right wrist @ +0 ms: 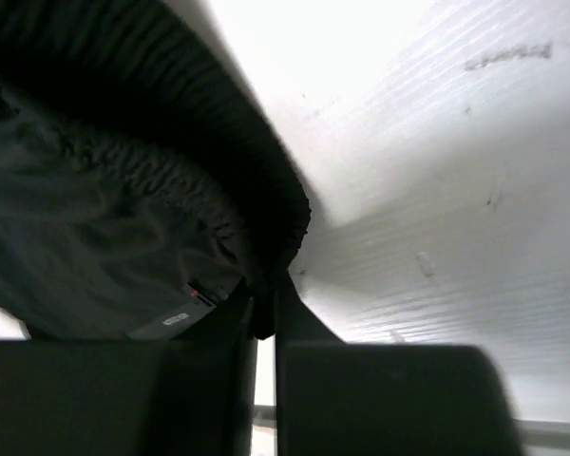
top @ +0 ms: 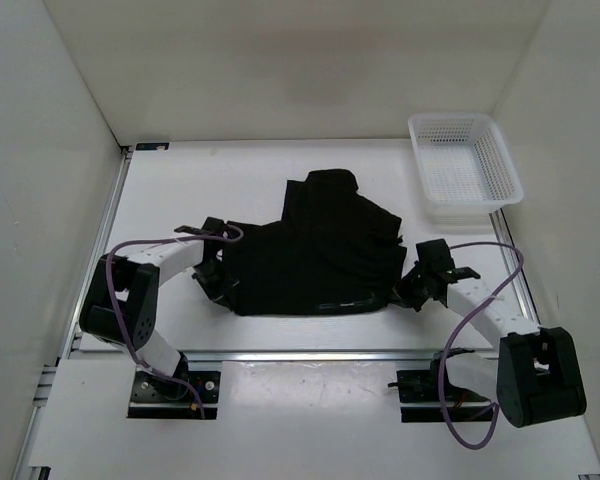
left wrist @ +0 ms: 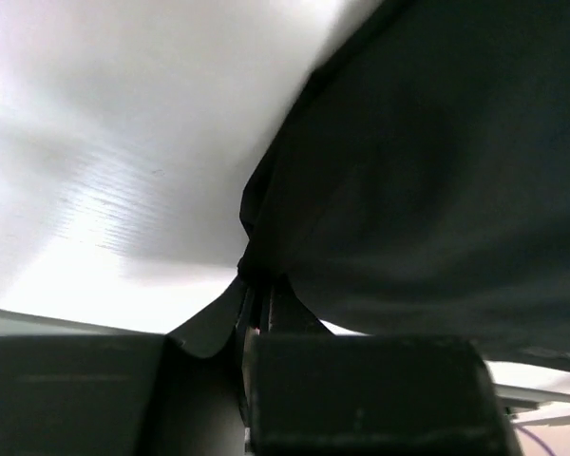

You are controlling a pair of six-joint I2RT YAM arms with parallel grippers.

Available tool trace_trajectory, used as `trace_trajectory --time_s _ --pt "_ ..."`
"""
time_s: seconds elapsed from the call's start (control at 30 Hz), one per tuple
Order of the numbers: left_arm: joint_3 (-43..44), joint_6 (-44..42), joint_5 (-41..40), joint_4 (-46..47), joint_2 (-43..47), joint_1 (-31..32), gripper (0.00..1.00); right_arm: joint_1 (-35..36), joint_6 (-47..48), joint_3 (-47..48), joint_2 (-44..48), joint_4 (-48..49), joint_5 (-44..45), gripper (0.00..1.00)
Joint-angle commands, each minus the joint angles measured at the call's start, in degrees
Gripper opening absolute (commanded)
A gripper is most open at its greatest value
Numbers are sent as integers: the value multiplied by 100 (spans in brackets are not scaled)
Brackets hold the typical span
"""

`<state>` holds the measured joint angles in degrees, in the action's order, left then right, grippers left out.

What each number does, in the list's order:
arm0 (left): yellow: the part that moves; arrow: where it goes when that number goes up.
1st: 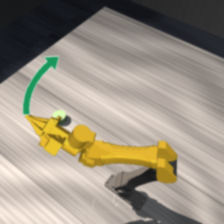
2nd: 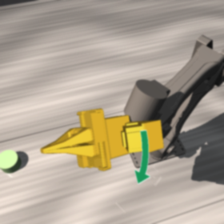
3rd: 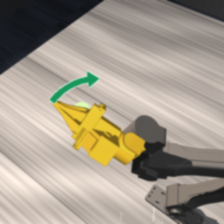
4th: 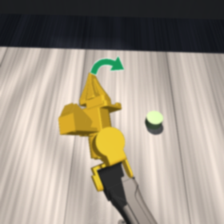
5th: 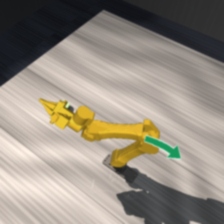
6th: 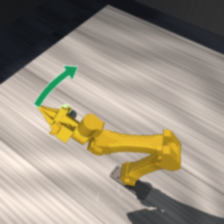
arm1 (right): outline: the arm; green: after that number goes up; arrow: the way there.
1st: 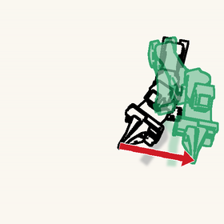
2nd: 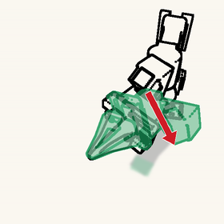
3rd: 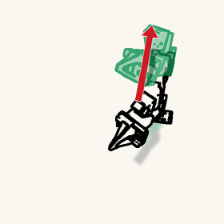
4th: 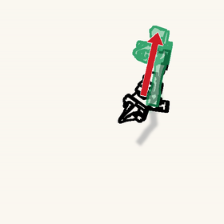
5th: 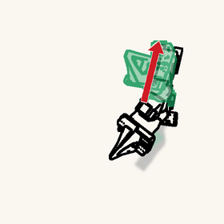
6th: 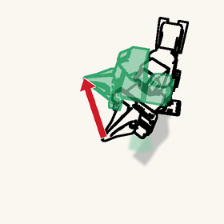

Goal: Fold and stack the shorts
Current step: Flatten the shorts out

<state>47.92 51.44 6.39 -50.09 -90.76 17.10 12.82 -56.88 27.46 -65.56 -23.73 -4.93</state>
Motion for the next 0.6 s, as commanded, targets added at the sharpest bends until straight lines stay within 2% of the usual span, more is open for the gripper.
trace_trajectory --time_s 0.0,0.07,0.17,0.2,0.27,0.3,0.4,0.47,0.57 --pt "620 -64 -357 158 207 12 10 -16 326 767 87 97 387 0" --pt "1390 -134 -542 -193 383 12 10 -16 519 1206 201 -131 545 0" --pt "2429 -450 -797 -983 454 -145 10 -16 1090 2348 316 -570 598 0" --pt "3250 -616 -850 -1194 515 -215 10 -16 1257 2691 316 -841 598 0" --pt "4133 -775 -1025 -1792 516 -268 10 -16 1730 3728 263 -1177 598 0" --pt "5008 -941 -1026 -1968 585 -269 10 -16 1907 4027 263 -1404 537 0" --pt "6163 -1250 -1027 -2137 892 -321 10 -16 2565 5187 430 -1757 484 0" --pt "6378 -1496 -1026 -1980 1356 -383 10 -16 2866 5889 544 -2047 196 0" --pt "6440 -1637 -1026 -1628 1920 -524 10 -16 3384 6437 798 -2242 -156 0"
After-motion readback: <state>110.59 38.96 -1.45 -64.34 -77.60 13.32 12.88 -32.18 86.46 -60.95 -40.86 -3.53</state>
